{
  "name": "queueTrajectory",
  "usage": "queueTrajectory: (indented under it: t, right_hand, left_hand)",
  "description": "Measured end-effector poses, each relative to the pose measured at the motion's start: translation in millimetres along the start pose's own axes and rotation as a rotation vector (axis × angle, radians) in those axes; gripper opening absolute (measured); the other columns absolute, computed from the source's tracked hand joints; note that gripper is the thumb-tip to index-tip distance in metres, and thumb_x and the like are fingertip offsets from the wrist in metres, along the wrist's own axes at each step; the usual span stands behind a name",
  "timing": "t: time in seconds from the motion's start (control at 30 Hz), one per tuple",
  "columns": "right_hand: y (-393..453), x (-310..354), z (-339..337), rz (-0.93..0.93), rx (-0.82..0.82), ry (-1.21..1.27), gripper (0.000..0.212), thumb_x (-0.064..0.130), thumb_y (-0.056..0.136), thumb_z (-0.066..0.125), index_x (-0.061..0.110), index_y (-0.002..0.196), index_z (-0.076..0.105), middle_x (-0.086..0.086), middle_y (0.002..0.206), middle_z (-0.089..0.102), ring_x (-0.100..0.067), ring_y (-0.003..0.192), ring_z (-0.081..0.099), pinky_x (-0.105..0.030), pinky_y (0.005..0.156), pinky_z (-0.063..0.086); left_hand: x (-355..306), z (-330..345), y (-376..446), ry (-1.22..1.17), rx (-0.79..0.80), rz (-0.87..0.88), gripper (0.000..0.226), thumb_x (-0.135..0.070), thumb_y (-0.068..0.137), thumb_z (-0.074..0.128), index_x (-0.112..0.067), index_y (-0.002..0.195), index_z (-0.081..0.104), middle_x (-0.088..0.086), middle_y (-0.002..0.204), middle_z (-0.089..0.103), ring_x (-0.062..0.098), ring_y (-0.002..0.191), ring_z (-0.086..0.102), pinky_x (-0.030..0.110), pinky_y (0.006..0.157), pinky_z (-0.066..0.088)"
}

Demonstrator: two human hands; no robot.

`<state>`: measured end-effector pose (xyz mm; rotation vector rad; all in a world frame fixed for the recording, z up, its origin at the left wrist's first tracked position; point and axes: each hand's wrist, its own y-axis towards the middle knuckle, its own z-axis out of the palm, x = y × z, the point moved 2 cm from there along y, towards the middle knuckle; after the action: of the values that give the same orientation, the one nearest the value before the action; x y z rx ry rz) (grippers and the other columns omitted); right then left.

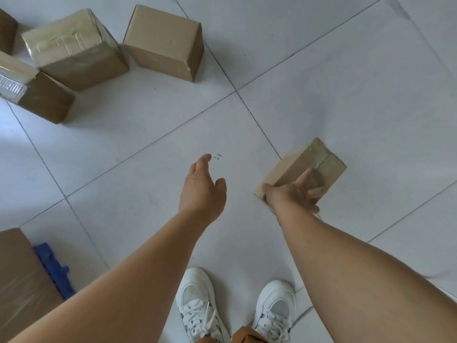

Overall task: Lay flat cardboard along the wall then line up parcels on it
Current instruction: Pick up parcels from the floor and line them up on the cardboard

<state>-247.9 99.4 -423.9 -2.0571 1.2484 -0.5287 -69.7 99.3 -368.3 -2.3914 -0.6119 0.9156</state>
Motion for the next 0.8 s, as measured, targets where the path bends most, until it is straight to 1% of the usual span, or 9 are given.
queueTrajectory:
  t: [0.07,0.13,0.23,0.33,0.43,0.53,0.63,0.7,0.8]
  right_hand:
    - [-3,3,-14,-0.033,0.003,-0.019,0.124,0.048,0.068,0.074,0.034,0.147,-0.02,-0.013,0.155,-0.009,-0.043,0.123,0.029,-0.047,0.1,0.036]
    - [-12,11,-33,-0.097,0.026,-0.038,0.125,0.046,0.068,0.076,0.032,0.147,-0.02,-0.012,0.154,-0.007,-0.039,0.119,0.032,-0.041,0.098,0.033]
    - [-32,27,-66,-0.178,0.051,-0.063,0.125,0.042,0.064,0.077,0.03,0.147,-0.016,-0.013,0.152,0.002,-0.039,0.116,0.035,-0.041,0.098,0.034]
    - [-55,51,-101,-0.244,0.044,-0.041,0.119,0.039,0.059,0.077,0.025,0.145,-0.004,-0.013,0.139,0.023,-0.038,0.112,0.038,-0.043,0.097,0.037]
    - [-78,85,-135,-0.323,0.067,-0.061,0.114,0.042,0.059,0.077,0.023,0.143,0.003,-0.011,0.128,0.033,-0.036,0.114,0.037,-0.04,0.094,0.035]
    - [-95,132,-159,-0.425,0.077,-0.084,0.106,0.042,0.059,0.077,0.025,0.14,0.011,-0.008,0.123,0.034,-0.035,0.117,0.037,-0.04,0.096,0.033]
    - [-105,183,-169,-0.507,0.066,-0.178,0.116,0.043,0.059,0.075,0.031,0.147,0.001,-0.008,0.138,0.029,-0.034,0.123,0.034,-0.044,0.105,0.033]
    - [-108,217,-173,-0.555,0.048,-0.199,0.117,0.042,0.059,0.075,0.031,0.148,-0.001,-0.007,0.143,0.025,-0.034,0.125,0.033,-0.046,0.106,0.033]
    - [-109,265,-176,-0.597,0.051,-0.238,0.115,0.039,0.06,0.076,0.032,0.147,0.001,-0.004,0.143,0.021,-0.032,0.125,0.033,-0.045,0.104,0.034]
  left_hand:
    - [-6,-5,-1,-0.01,-0.017,-0.012,0.056,-0.02,0.096,0.046,-0.024,0.147,0.025,-0.005,0.15,0.032,0.013,0.133,0.038,0.02,0.088,0.029]
    - [-17,-12,-4,-0.03,-0.037,-0.03,0.056,-0.021,0.096,0.047,-0.024,0.147,0.025,-0.005,0.15,0.033,0.014,0.132,0.039,0.021,0.089,0.03]
    - [-40,-30,-10,-0.077,-0.065,-0.057,0.057,-0.022,0.096,0.048,-0.024,0.147,0.025,-0.004,0.15,0.033,0.015,0.133,0.039,0.023,0.094,0.032]
    - [-67,-58,-16,-0.107,-0.093,-0.063,0.058,-0.023,0.095,0.049,-0.023,0.148,0.024,-0.003,0.15,0.033,0.016,0.133,0.038,0.027,0.1,0.034]
    - [-89,-91,-14,-0.144,-0.135,-0.091,0.06,-0.023,0.095,0.05,-0.022,0.149,0.023,-0.002,0.151,0.033,0.018,0.133,0.038,0.03,0.102,0.034]
    - [-105,-123,1,-0.186,-0.165,-0.106,0.061,-0.023,0.095,0.051,-0.021,0.149,0.022,0.0,0.151,0.033,0.018,0.135,0.036,0.03,0.103,0.033]
    - [-111,-152,27,-0.244,-0.182,-0.152,0.063,-0.024,0.095,0.05,-0.02,0.15,0.02,0.0,0.152,0.031,0.018,0.137,0.035,0.03,0.105,0.032]
    - [-115,-170,49,-0.257,-0.174,-0.17,0.063,-0.025,0.095,0.05,-0.02,0.15,0.019,0.0,0.153,0.03,0.019,0.137,0.035,0.031,0.105,0.033]
    - [-112,-191,76,-0.286,-0.152,-0.224,0.064,-0.026,0.096,0.05,-0.02,0.151,0.017,0.0,0.153,0.029,0.02,0.135,0.037,0.032,0.104,0.034]
